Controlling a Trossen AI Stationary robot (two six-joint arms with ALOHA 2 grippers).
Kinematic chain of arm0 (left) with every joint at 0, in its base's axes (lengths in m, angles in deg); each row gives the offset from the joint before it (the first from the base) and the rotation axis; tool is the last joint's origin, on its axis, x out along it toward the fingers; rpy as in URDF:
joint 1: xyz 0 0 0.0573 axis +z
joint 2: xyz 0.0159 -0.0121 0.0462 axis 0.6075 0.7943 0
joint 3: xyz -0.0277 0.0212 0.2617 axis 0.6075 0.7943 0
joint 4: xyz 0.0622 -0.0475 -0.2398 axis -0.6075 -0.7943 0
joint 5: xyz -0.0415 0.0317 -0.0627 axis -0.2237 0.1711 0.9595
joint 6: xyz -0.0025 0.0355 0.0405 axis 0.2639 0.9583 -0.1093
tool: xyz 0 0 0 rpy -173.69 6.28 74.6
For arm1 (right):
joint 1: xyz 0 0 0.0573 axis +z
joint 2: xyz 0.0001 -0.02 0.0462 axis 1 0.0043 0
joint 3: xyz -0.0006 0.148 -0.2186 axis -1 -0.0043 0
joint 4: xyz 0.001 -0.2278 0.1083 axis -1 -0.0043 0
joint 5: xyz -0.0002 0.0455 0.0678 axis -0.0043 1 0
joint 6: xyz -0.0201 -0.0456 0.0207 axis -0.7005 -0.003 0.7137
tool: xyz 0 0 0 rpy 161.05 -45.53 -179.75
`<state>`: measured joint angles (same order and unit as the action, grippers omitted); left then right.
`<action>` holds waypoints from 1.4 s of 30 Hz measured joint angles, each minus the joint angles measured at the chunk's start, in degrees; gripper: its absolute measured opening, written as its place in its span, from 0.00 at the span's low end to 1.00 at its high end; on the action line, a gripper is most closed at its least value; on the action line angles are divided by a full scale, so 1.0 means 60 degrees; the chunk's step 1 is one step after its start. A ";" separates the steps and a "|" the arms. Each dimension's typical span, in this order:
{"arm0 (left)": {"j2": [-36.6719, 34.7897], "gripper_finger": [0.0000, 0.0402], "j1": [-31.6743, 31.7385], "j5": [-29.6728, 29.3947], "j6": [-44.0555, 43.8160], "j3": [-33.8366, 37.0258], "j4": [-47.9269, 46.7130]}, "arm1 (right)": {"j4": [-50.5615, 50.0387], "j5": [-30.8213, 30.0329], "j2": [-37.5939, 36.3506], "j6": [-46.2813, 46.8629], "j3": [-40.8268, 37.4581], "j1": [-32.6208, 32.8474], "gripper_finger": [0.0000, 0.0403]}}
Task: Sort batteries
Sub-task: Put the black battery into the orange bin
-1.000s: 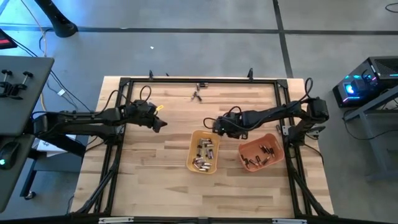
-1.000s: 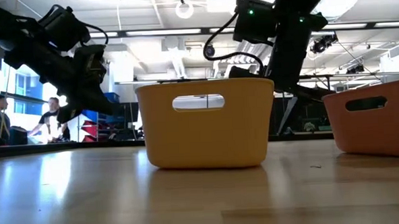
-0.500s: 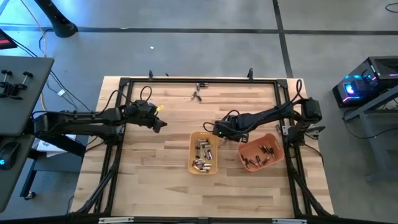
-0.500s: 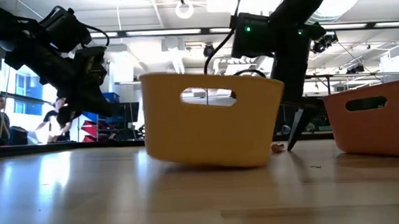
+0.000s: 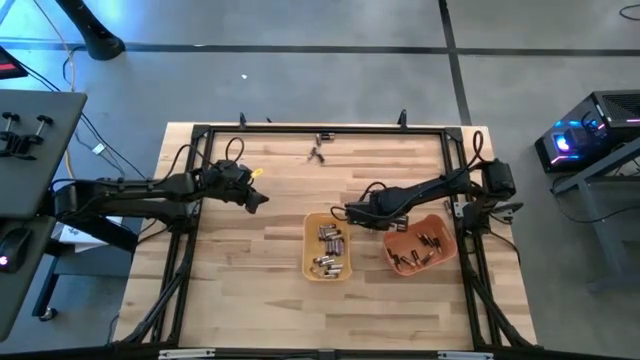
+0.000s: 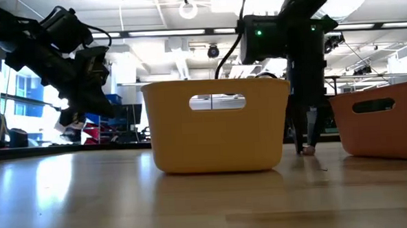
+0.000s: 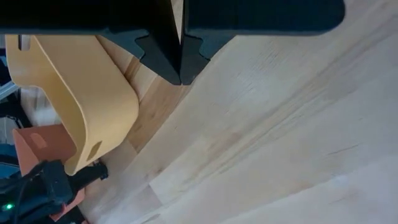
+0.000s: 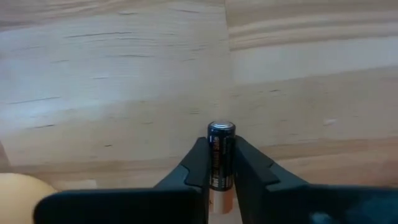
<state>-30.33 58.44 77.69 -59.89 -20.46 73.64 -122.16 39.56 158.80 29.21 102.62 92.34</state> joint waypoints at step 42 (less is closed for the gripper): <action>-0.0003 0.00 0.2017 0.1384 -0.0202 -0.0015 0.0791 | -0.2892 -0.0122 -0.3000 -0.1712 0.1507 0.0955 0.58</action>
<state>-30.35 70.54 85.99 -61.10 -20.55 78.39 -139.52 38.83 140.80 18.94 111.66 98.07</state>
